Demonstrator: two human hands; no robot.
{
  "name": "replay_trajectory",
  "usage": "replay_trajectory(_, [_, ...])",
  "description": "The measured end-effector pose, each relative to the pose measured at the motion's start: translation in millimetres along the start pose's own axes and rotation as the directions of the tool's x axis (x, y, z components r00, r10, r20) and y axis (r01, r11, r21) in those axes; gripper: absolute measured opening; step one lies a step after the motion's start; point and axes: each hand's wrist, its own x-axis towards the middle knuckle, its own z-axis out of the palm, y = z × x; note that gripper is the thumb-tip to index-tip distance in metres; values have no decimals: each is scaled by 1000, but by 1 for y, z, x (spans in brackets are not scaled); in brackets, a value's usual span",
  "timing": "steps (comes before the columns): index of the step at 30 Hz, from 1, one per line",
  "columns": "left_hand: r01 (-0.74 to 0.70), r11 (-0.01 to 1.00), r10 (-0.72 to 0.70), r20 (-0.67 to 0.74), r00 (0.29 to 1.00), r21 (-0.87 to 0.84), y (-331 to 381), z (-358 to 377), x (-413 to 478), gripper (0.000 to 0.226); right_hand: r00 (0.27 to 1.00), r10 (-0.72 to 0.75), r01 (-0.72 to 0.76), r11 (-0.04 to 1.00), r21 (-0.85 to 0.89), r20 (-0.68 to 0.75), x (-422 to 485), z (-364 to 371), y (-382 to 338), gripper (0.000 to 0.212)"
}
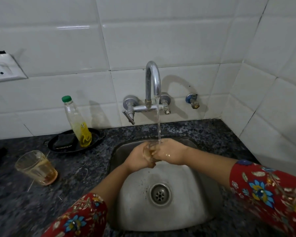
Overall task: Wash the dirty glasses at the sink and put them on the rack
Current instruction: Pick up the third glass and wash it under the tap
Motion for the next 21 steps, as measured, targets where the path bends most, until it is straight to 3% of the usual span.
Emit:
replay_trajectory(2, [35, 998, -33, -45, 998, 49, 0, 2, -2, 70, 987, 150, -158, 956, 248, 53, 3, -4, -16, 24])
replay_trajectory(3, [64, 993, -57, -68, 996, 100, 0, 3, -4, 69, 962, 215, -268, 852, 450, 167, 4, -5, -24, 25])
replay_trajectory(5, [105, 963, -86, -88, 992, 248, 1, 2, -11, 69, 943, 235, -318, 421, 850, 236, 5, -1, -39, 25])
replay_trajectory(6, [112, 930, -87, -89, 992, 350, 1, 0, -14, 71, 934, 267, -289, 170, 942, 238, 4, 3, -44, 29])
replay_trajectory(9, [112, 732, -106, -50, 993, 672, 1, -9, -25, 69, 846, 352, -271, -362, 892, 400, 5, 13, -59, 39])
replay_trajectory(12, [71, 511, -116, -13, 993, 857, 2, -17, -33, 60, 799, 264, -222, -704, 674, 540, 0, 17, -68, 31])
replay_trajectory(14, [35, 374, -119, 11, 993, 927, 5, -19, -37, 61, 790, 184, -219, -805, 551, 585, -8, 22, -68, 27])
replay_trajectory(17, [-3, 198, -117, 26, 993, 980, 11, -19, -38, 60, 740, 141, -248, -852, 461, 658, -19, 31, -65, 22])
replay_trajectory(21, [-36, 69, -101, 43, 994, 997, 19, -16, -37, 55, 701, 148, -236, -875, 422, 698, -30, 39, -66, 24])
